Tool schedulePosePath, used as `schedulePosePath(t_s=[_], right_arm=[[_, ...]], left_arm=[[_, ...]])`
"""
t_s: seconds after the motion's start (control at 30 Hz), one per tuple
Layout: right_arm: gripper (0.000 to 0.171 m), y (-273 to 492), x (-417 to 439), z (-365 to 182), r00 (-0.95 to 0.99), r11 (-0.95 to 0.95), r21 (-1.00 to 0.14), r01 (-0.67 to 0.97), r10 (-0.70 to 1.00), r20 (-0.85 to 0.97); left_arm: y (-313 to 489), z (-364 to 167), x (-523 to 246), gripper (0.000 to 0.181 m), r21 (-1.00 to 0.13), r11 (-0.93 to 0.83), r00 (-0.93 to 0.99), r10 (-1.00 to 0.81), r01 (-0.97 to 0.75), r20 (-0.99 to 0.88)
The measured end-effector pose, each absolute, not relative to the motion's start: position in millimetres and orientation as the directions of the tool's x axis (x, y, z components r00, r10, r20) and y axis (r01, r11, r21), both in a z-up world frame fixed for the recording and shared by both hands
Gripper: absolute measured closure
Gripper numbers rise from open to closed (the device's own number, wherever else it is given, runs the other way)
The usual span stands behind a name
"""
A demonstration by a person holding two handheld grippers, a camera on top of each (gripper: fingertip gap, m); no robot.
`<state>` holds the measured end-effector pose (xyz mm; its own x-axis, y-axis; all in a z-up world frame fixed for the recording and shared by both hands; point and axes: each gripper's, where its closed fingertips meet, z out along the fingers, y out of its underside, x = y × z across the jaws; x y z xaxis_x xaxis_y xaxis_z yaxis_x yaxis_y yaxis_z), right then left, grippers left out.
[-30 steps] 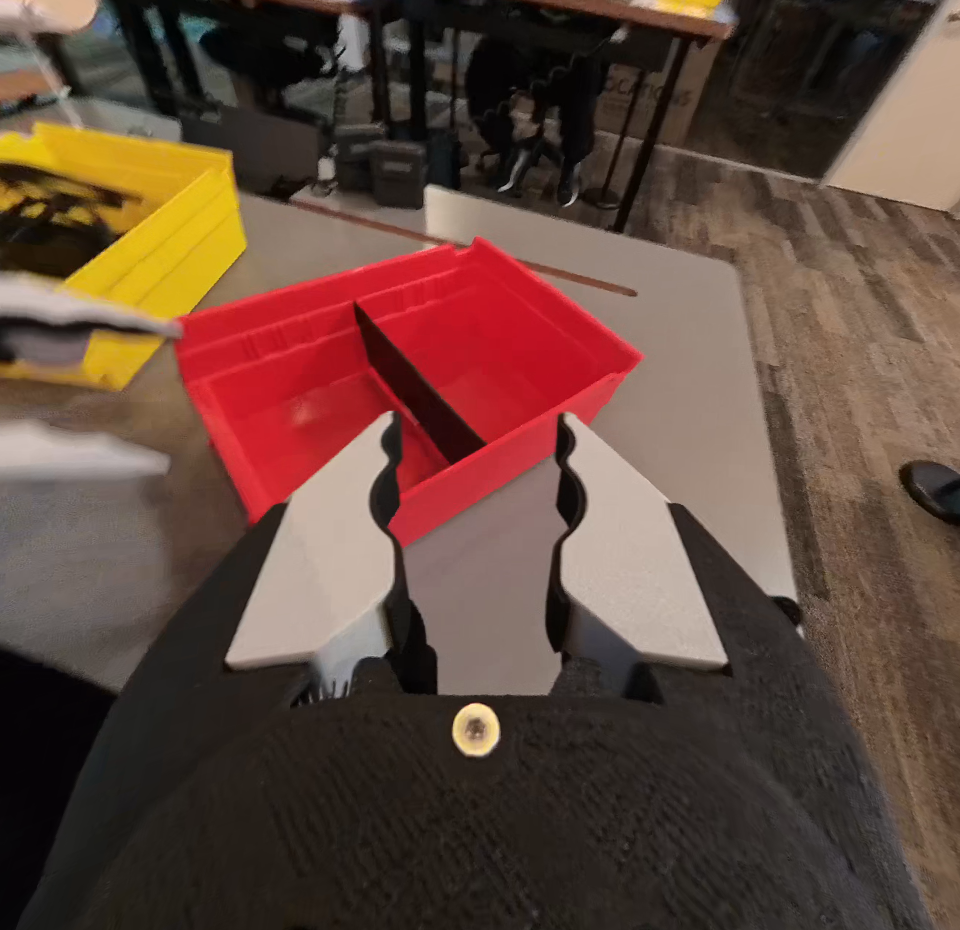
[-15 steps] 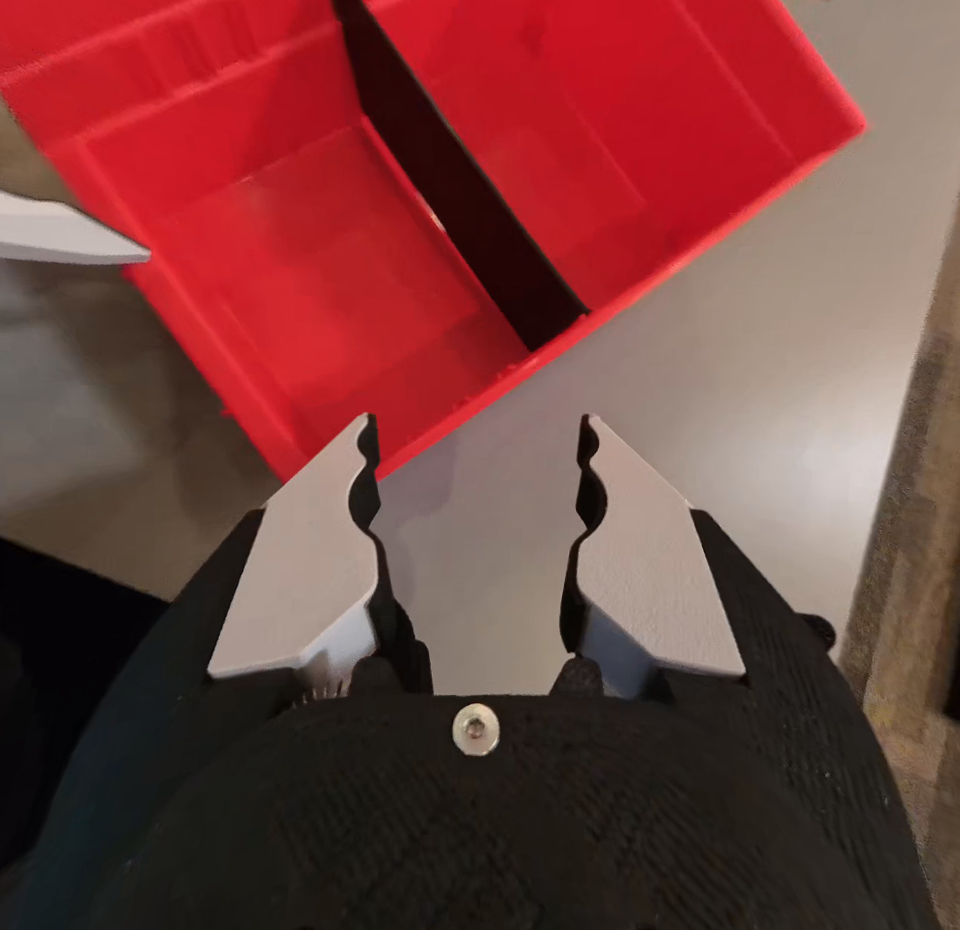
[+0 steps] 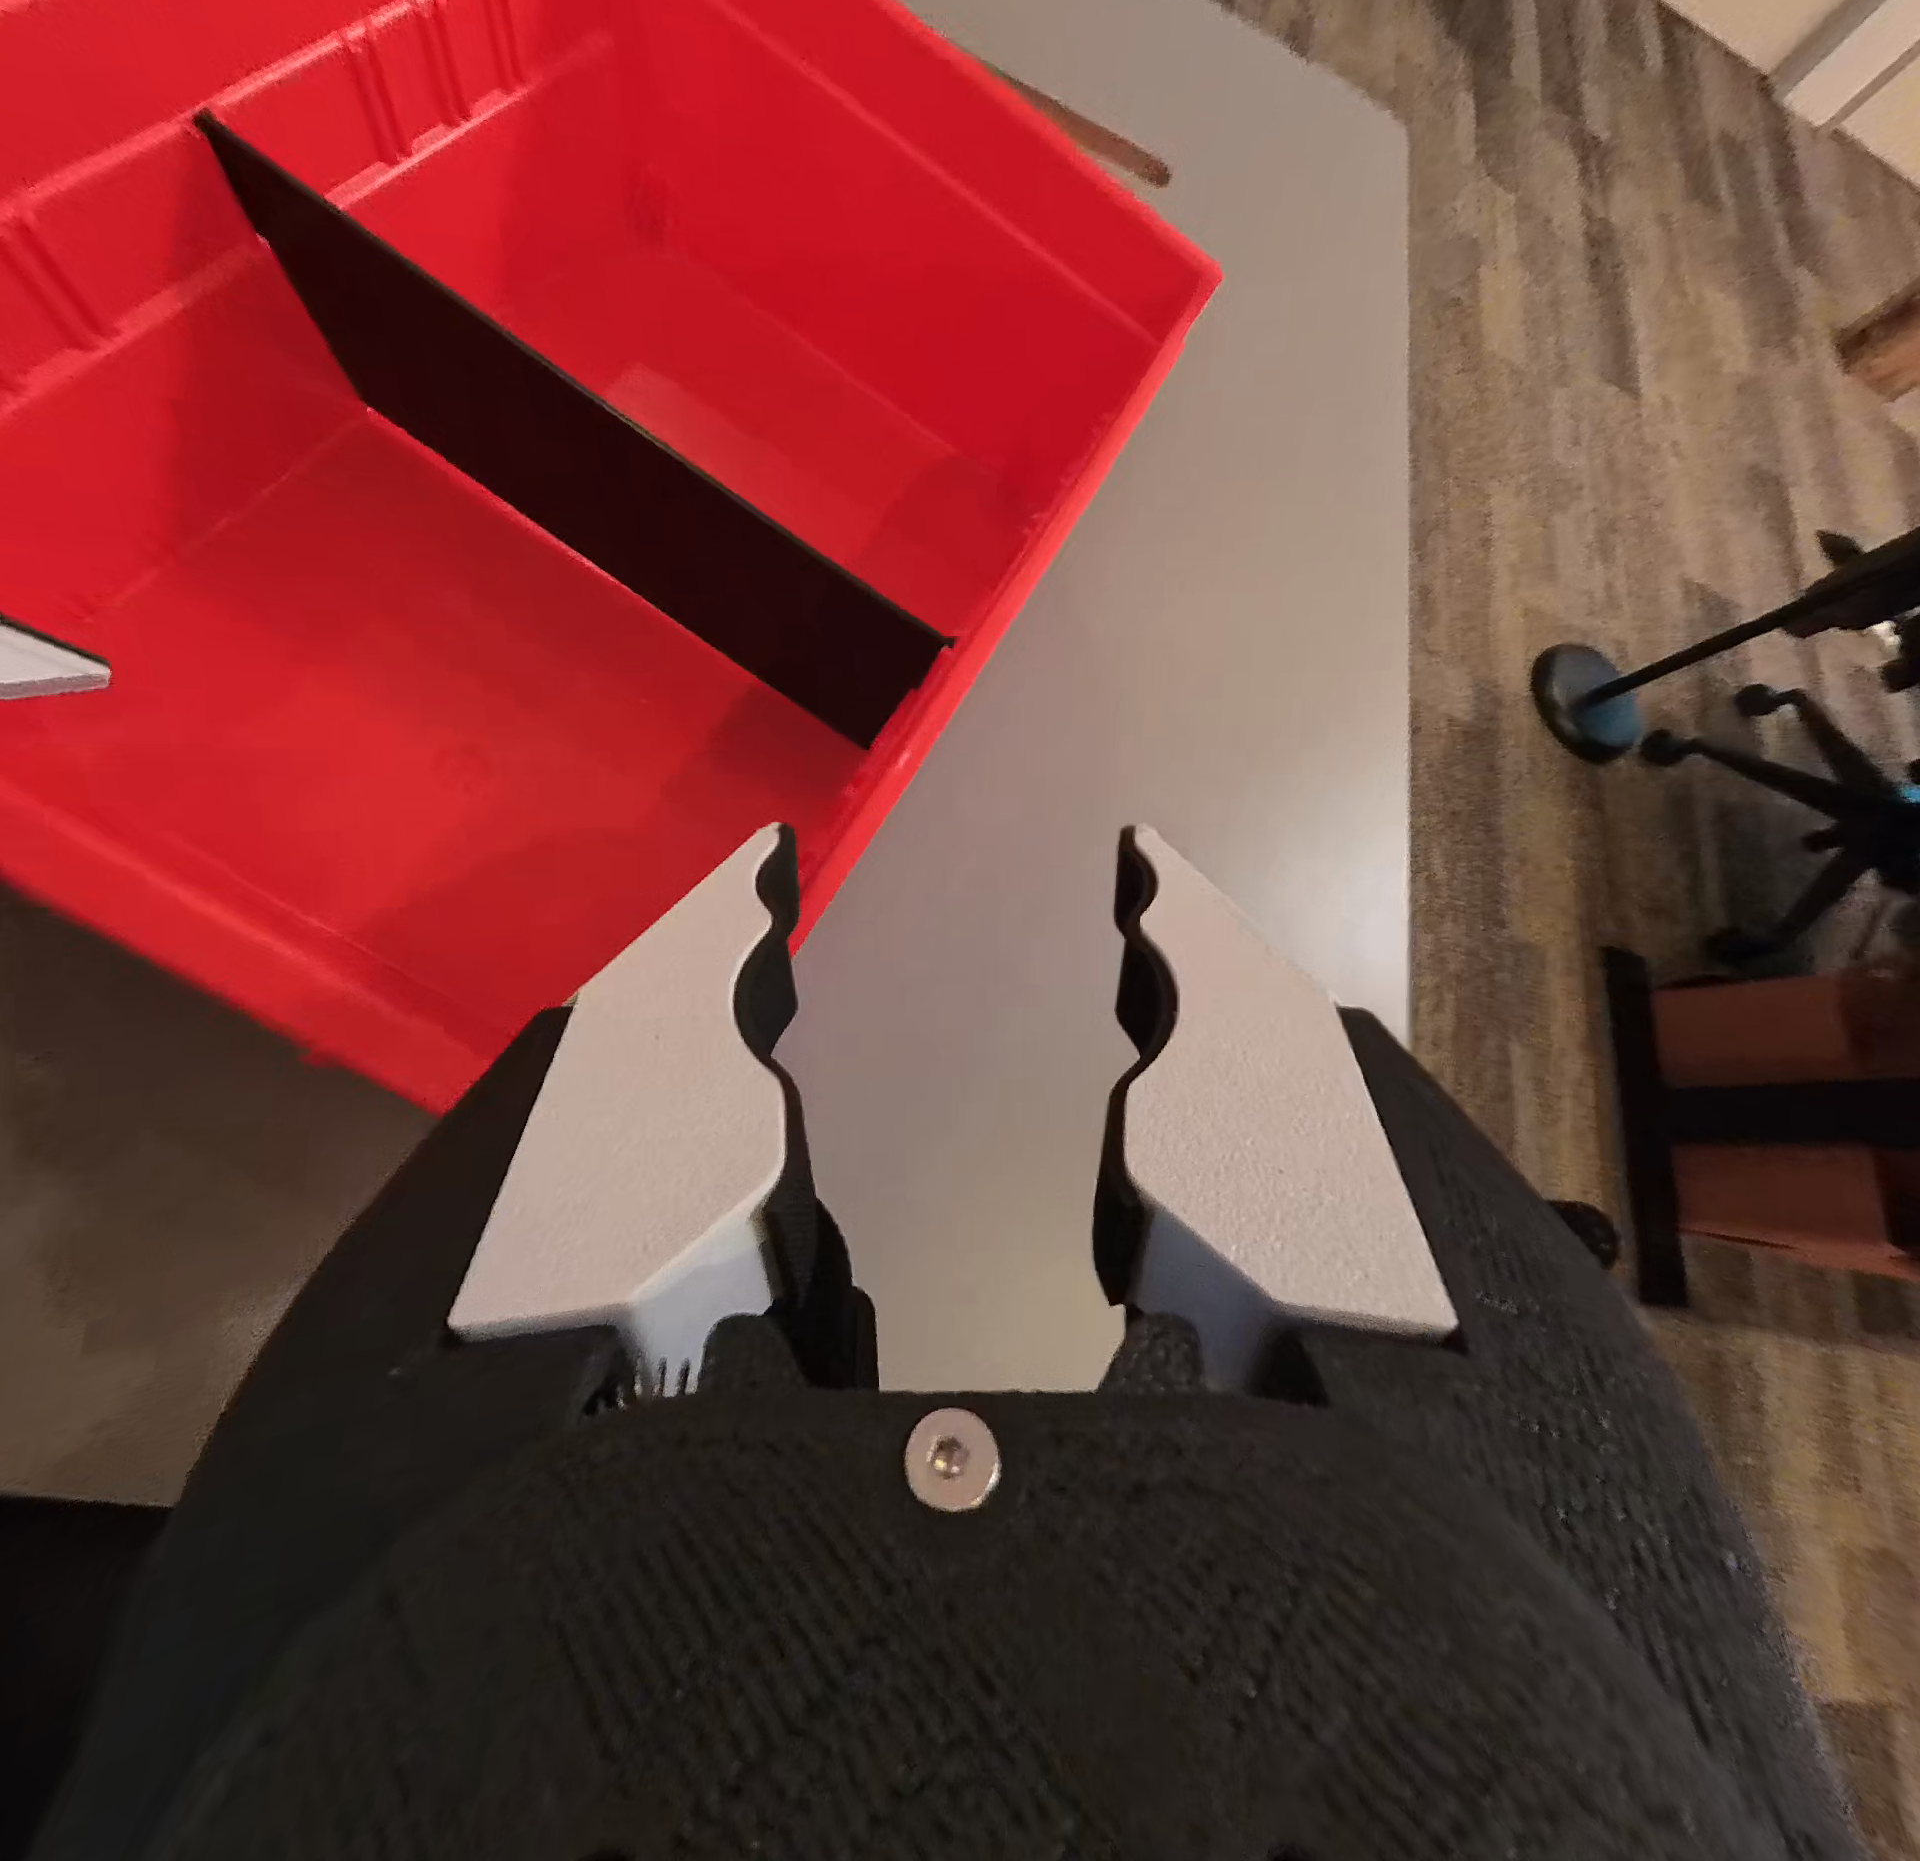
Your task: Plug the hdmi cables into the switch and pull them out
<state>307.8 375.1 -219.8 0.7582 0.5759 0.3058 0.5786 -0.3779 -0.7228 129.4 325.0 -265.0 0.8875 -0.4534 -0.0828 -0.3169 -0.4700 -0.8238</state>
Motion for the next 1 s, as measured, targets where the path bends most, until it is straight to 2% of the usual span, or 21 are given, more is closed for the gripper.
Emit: schedulePosePath(t_s=[0.13, 0.23, 0.33, 0.5, 0.67, 0.87, 1.0], right_arm=[[0.11, 366.7, 303.1, -187.7, 0.749, -0.278, -0.761, 0.587, 0.544, 0.378], [0.11, 359.3, 293.8, -159.0, 0.743, -0.162, -0.808, 0.566, 0.525, 0.415], [0.11, 350.8, 282.3, -141.6, 0.728, -0.077, -0.836, 0.543, 0.54, 0.423], [0.11, 349.7, 272.4, -141.5, 0.708, -0.055, -0.831, 0.554, 0.556, 0.435], [0.11, 352.6, 270.1, -151.5, 0.685, -0.074, -0.795, 0.603, 0.559, 0.468], [0.11, 352.4, 264.3, -153.8, 0.673, -0.069, -0.791, 0.608, 0.574, 0.467], [0.11, 350.9, 258.8, -155.5, 0.657, -0.062, -0.784, 0.618, 0.588, 0.471]], left_arm=[[320.1, -252.3, 116.8, 0.094, -0.841, -0.44, 0.895, -0.433, -0.315, -0.109], [306.8, -206.1, 104.2, 0.105, -0.926, -0.239, 0.889, -0.426, -0.293, -0.171], [288.7, -168.7, 51.8, 0.11, -0.942, -0.13, 0.923, -0.281, -0.309, -0.264], [253.3, -158.6, -85.5, 0.1, -0.936, -0.272, 0.967, 0.065, -0.221, -0.247], [195.1, -180.9, -192.6, 0.097, -0.907, -0.413, 0.916, 0.33, -0.079, -0.23], [148.9, -225.2, -230.5, 0.098, -0.786, -0.614, 0.909, 0.365, 0.072, -0.201], [143.2, -252.9, -230.0, 0.118, -0.697, -0.705, 0.94, 0.312, 0.13, -0.14]])
